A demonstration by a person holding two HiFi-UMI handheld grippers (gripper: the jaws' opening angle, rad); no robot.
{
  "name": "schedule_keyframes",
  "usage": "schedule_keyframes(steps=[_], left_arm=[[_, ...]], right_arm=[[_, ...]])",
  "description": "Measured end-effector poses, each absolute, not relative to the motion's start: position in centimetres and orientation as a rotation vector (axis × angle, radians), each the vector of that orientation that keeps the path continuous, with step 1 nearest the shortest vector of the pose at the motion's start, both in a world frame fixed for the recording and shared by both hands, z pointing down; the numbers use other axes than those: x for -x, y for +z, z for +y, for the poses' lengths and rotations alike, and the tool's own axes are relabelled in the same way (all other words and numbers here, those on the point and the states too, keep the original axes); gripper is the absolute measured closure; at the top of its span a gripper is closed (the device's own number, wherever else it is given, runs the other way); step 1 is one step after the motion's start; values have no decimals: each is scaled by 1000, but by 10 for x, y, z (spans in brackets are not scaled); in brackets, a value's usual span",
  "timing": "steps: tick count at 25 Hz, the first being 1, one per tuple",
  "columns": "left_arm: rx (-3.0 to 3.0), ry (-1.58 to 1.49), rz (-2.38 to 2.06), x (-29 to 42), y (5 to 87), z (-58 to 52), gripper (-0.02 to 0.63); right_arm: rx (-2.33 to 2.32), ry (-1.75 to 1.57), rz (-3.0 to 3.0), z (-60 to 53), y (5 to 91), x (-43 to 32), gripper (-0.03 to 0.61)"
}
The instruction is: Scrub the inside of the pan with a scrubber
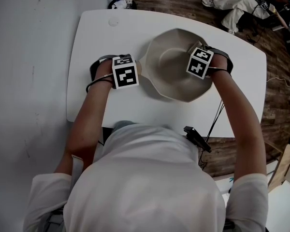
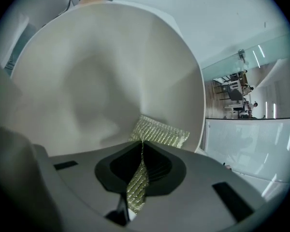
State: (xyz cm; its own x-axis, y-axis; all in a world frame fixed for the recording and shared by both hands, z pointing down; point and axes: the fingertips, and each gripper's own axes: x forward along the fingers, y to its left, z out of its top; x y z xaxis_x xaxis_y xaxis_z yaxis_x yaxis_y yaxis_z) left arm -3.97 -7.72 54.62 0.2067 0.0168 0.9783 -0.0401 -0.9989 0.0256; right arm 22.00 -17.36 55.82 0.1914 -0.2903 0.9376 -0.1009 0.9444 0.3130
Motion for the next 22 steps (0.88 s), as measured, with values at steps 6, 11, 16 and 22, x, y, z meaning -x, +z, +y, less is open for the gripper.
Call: schedule_keyframes(steps=[6, 11, 16, 22], left_arm=[[-2404, 1953, -22, 39, 546, -77, 453], [-2409, 1958, -14, 39, 546, -78, 453], [-2410, 1959, -5, 39, 545, -78, 453], [-2412, 1967, 3, 39, 546, -79, 453]], right_arm=[[-390, -207, -1429, -195, 552, -207, 552], [-415, -241, -1473, -210, 547, -193, 552], [-445, -279, -1546, -222, 539, -170, 552], [-436, -345, -1616, -230, 536, -142, 552]])
